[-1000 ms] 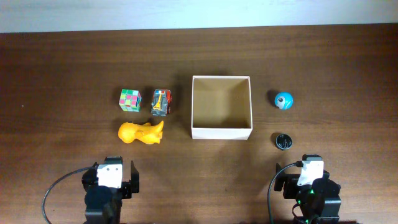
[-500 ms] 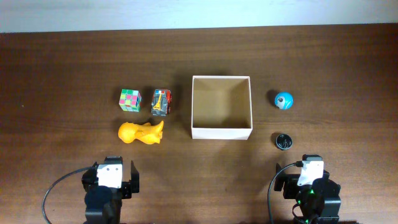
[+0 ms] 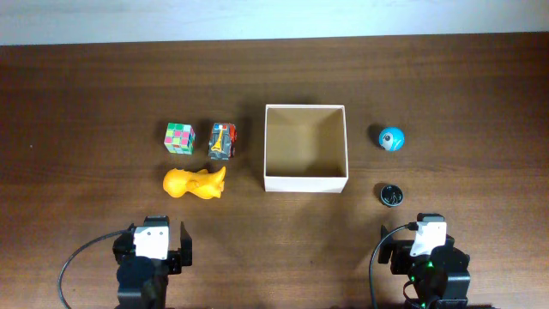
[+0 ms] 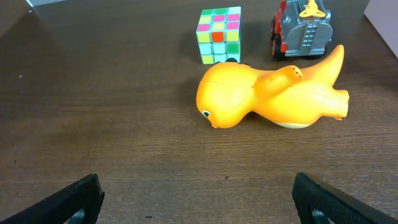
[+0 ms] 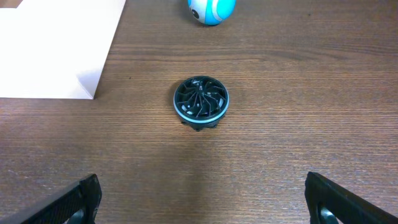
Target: Pack container
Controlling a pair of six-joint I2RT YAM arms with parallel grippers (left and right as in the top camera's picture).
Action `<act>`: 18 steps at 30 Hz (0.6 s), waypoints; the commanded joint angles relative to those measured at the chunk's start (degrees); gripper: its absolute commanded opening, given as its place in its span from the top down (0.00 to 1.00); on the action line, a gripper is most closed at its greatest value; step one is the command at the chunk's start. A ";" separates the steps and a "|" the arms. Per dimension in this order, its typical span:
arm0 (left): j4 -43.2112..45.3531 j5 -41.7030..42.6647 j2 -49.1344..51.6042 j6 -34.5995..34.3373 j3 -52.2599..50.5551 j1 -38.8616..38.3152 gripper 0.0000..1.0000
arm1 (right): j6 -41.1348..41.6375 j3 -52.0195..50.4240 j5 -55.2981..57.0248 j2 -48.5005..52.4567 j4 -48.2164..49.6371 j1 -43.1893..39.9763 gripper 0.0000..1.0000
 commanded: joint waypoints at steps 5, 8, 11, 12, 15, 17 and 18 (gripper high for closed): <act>0.15 -1.18 -0.66 3.34 -0.50 -0.04 0.01 | -0.37 -0.48 -0.24 -0.46 0.09 -0.48 0.01; 0.07 -1.09 -0.66 3.74 -0.50 -0.04 0.01 | -0.35 -0.48 -0.31 -0.44 1.92 -0.48 0.01; 0.15 -0.26 -0.66 3.69 -0.50 -0.04 0.01 | -0.33 -0.48 -2.10 -0.46 2.97 -0.48 0.01; 0.04 1.18 -0.66 3.69 -0.50 -0.04 0.01 | -0.33 -0.48 -4.79 -0.44 2.97 -0.48 0.01; 0.59 6.14 -0.66 3.67 -0.50 -0.04 0.01 | -0.31 -0.48 -13.11 -0.46 3.02 -0.48 0.01; 3.74 11.50 -0.66 3.52 -0.48 -0.04 0.01 | 1.88 -0.35 -17.59 -0.46 3.17 -0.48 0.01; 5.66 15.41 -0.66 2.84 -0.48 -0.04 0.01 | 4.20 -0.31 -19.15 -0.46 3.21 -0.48 0.01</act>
